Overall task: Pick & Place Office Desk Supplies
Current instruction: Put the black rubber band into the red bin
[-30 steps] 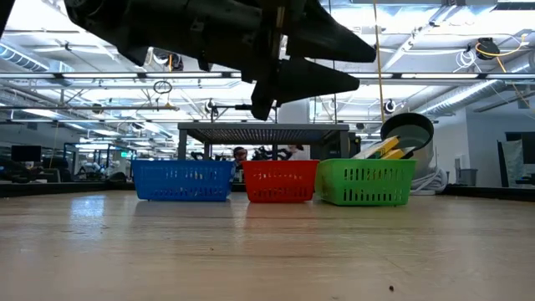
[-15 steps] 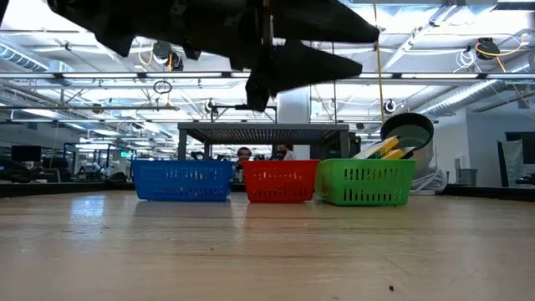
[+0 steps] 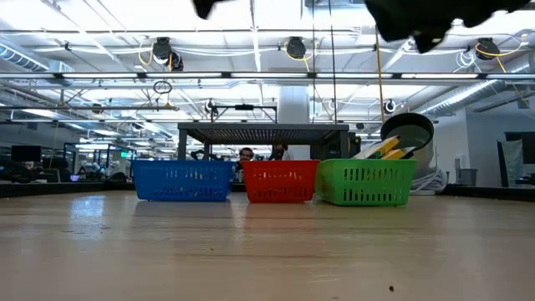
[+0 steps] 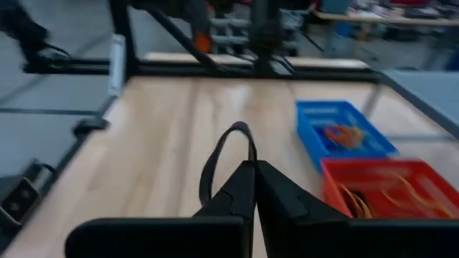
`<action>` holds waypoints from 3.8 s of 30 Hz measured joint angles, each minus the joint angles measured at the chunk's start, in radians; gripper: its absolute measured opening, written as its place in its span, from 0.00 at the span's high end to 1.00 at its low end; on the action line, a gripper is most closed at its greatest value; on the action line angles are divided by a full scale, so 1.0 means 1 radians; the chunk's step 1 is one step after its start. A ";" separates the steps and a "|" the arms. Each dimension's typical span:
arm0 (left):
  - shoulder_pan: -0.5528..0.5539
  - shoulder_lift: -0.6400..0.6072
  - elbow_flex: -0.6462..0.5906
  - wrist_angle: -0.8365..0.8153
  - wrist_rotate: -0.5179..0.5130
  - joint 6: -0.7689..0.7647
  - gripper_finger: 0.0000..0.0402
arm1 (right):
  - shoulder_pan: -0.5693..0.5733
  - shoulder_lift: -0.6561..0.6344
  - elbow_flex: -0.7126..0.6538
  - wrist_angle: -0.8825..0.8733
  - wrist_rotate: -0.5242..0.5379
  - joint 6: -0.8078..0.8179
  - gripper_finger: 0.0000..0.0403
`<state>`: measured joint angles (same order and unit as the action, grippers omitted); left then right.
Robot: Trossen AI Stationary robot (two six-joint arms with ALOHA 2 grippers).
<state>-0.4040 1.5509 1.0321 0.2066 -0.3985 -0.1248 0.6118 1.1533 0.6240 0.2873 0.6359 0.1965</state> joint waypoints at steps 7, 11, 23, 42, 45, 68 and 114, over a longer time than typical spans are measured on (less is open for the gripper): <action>-0.097 -0.116 0.000 -0.195 -0.216 0.000 0.55 | -0.183 0.085 -0.002 0.235 -0.316 -0.096 1.00; -0.111 -0.112 0.000 -0.184 -0.239 0.015 0.55 | -0.259 0.090 -0.002 0.353 -0.510 -0.130 1.00; 0.020 0.032 0.000 0.111 -0.189 -0.004 0.55 | -0.296 0.090 -0.001 0.533 -0.916 -0.177 1.00; 0.035 0.125 0.000 0.348 -0.011 -0.043 0.55 | -0.308 0.091 0.000 0.569 -0.636 -0.300 1.00; 0.035 0.125 0.000 0.364 -0.011 -0.041 0.55 | -0.308 0.091 0.000 0.569 -0.636 -0.304 1.00; 0.057 0.125 0.000 0.414 -0.010 -0.035 0.55 | -0.311 0.091 0.000 0.550 -0.581 -0.322 1.00; 0.090 0.152 0.000 0.395 0.034 -0.029 0.97 | -0.318 0.203 0.016 0.684 -0.535 -0.338 0.97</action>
<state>-0.3145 1.7027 1.0321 0.6015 -0.3645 -0.1538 0.2939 1.3563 0.6403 0.9710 0.1009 -0.1412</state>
